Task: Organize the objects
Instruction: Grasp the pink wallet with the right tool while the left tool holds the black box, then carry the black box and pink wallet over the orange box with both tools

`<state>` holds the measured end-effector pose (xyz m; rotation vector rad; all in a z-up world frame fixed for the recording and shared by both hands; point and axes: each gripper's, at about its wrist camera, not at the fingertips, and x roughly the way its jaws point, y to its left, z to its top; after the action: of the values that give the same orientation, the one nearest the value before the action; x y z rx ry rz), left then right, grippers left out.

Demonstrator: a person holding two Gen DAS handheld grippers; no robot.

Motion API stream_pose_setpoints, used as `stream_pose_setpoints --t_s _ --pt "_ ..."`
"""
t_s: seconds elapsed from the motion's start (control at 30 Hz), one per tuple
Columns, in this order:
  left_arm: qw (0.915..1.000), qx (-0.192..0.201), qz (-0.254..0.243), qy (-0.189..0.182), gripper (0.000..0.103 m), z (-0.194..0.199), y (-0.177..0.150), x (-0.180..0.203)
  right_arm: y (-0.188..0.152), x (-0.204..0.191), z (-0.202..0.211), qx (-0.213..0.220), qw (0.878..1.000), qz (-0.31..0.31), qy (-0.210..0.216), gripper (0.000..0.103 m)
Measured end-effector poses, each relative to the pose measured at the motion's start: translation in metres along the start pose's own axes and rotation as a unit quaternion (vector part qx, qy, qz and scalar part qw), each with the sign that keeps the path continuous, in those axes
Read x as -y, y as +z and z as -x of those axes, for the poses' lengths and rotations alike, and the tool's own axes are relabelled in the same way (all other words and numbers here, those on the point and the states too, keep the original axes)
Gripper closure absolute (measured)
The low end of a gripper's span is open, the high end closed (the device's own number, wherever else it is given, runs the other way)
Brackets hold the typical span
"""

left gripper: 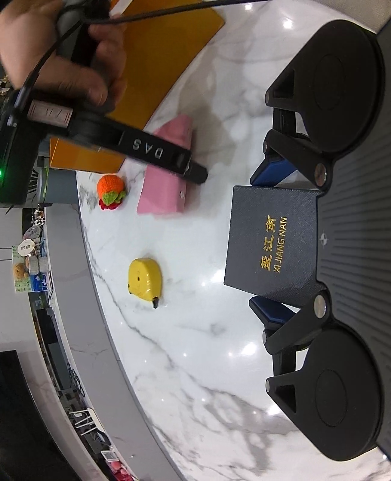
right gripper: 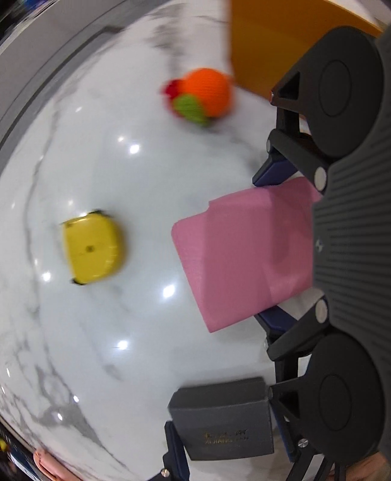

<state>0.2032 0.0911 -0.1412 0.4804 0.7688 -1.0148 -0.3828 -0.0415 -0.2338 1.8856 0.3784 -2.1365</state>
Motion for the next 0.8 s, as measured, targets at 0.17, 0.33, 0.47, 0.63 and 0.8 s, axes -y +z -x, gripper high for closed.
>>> stream_pose_setpoints --t_s 0.17,0.33,0.47,0.63,0.8 --pt "1.0000 0.002 0.001 0.004 0.012 0.006 -0.009 0.005 -0.027 -0.010 0.003 0.000 0.999 -0.035 0.005 0.019" --pt "0.9998 0.005 0.015 0.009 0.012 0.008 -0.011 0.005 -0.047 -0.027 0.004 0.011 0.999 -0.030 0.006 0.019" --pt "0.9998 0.002 0.021 0.007 0.012 0.010 -0.011 0.006 -0.054 -0.035 0.005 0.014 0.999 -0.029 0.005 0.019" --pt "0.9991 0.009 0.041 0.004 0.012 0.015 -0.014 0.004 -0.058 -0.043 0.008 0.010 1.000 -0.026 0.005 0.020" --pt "0.9978 0.021 0.062 0.005 0.012 0.025 -0.013 0.001 -0.063 -0.049 0.018 0.017 1.000 -0.019 -0.003 0.020"
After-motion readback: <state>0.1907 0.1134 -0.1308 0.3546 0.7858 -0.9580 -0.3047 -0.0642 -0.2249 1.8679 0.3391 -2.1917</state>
